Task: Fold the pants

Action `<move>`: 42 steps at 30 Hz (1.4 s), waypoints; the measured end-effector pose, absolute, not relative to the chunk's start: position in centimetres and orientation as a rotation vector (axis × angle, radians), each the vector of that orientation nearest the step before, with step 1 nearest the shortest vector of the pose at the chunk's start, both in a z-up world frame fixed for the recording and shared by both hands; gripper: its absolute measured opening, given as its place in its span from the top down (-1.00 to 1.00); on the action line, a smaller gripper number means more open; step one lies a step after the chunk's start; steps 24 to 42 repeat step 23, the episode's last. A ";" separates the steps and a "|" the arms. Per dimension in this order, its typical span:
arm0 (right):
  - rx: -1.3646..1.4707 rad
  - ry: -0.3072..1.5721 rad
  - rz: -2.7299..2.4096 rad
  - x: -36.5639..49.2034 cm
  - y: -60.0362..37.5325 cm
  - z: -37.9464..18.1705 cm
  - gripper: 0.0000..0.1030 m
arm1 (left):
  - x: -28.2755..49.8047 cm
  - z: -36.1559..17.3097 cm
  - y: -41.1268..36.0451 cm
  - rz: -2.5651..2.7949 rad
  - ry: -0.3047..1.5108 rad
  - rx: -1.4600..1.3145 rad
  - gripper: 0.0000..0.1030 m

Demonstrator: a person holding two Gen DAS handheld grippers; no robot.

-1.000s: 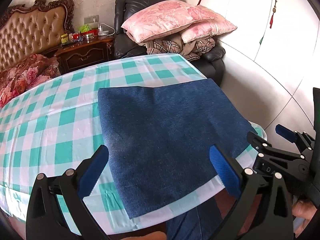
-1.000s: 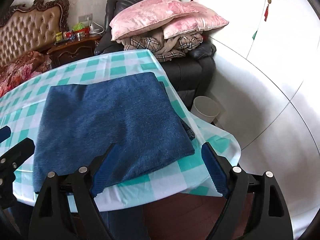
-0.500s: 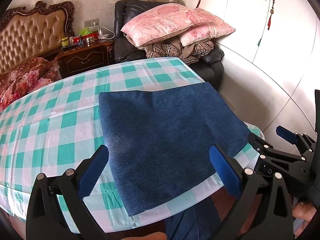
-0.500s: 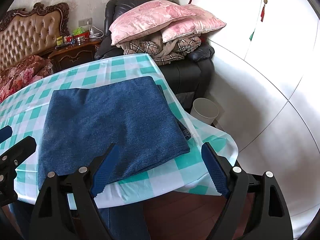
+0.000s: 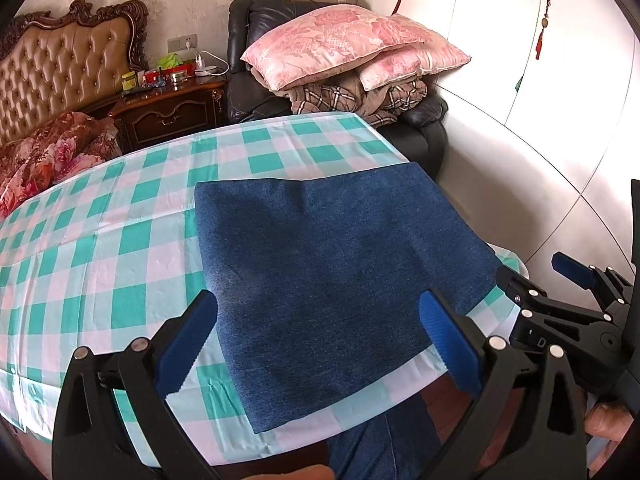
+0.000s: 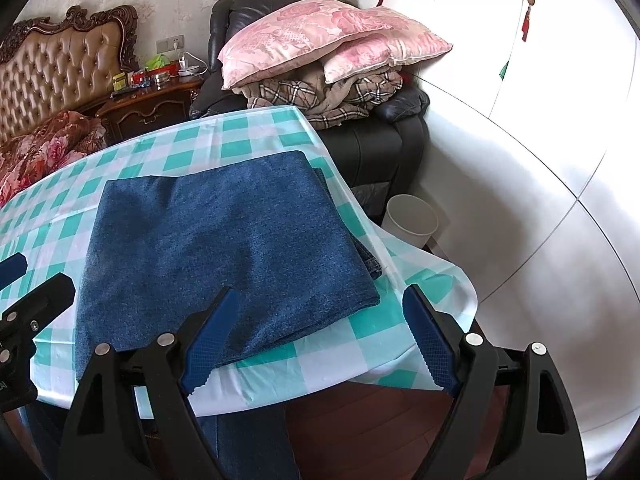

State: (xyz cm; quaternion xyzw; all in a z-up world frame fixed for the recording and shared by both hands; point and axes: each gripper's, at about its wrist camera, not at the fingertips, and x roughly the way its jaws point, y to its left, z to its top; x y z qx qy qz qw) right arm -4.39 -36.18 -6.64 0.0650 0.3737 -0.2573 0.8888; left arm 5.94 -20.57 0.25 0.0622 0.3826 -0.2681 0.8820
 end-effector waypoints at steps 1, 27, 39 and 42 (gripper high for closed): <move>0.135 0.777 -0.534 -4.4 -36.2 -6.7 -0.58 | 6.0 0.3 -20.6 -0.558 0.797 0.129 -0.96; 0.140 0.796 -0.543 -3.8 -36.6 -7.3 -0.58 | 7.2 -1.0 -20.5 -0.601 0.818 0.055 -0.96; 0.140 0.796 -0.543 -3.8 -36.6 -7.3 -0.58 | 7.2 -1.0 -20.5 -0.601 0.818 0.055 -0.96; 0.140 0.796 -0.543 -3.8 -36.6 -7.3 -0.58 | 7.2 -1.0 -20.5 -0.601 0.818 0.055 -0.96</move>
